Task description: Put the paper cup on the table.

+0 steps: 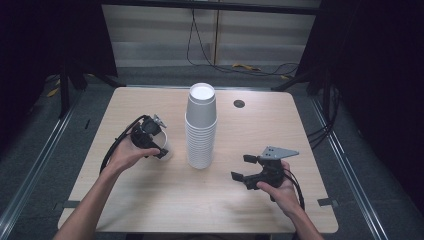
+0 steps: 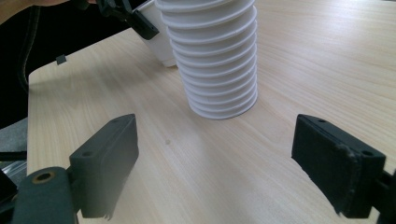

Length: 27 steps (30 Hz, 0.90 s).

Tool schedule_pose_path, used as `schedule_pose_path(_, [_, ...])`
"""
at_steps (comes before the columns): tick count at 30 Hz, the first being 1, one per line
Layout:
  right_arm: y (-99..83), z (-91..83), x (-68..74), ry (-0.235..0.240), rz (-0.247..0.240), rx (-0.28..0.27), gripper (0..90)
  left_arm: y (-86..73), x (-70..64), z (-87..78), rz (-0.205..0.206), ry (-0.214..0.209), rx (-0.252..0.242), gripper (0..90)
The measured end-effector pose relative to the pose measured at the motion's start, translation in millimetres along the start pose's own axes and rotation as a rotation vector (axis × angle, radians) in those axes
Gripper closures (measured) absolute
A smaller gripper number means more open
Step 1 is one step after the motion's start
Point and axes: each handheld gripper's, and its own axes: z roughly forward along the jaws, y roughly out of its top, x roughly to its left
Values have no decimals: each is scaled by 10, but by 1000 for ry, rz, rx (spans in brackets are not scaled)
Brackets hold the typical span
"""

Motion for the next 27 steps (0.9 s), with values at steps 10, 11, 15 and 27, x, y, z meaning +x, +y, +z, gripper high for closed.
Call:
schedule_pose_path(10, [-2,14,18,6,2,11,148,-75,52,88,-45,19,-23,49])
schedule_pose_path(11, [-2,15,19,6,2,11,148,-85,58,100,-46,13,-22,65])
schedule_pose_path(15, [-3,16,12,7,6,10,148,-125,76,134,-47,-22,-16,159])
schedule_pose_path(27, [-6,17,9,5,7,11,148,-277,126,142,-104,-66,-69,161])
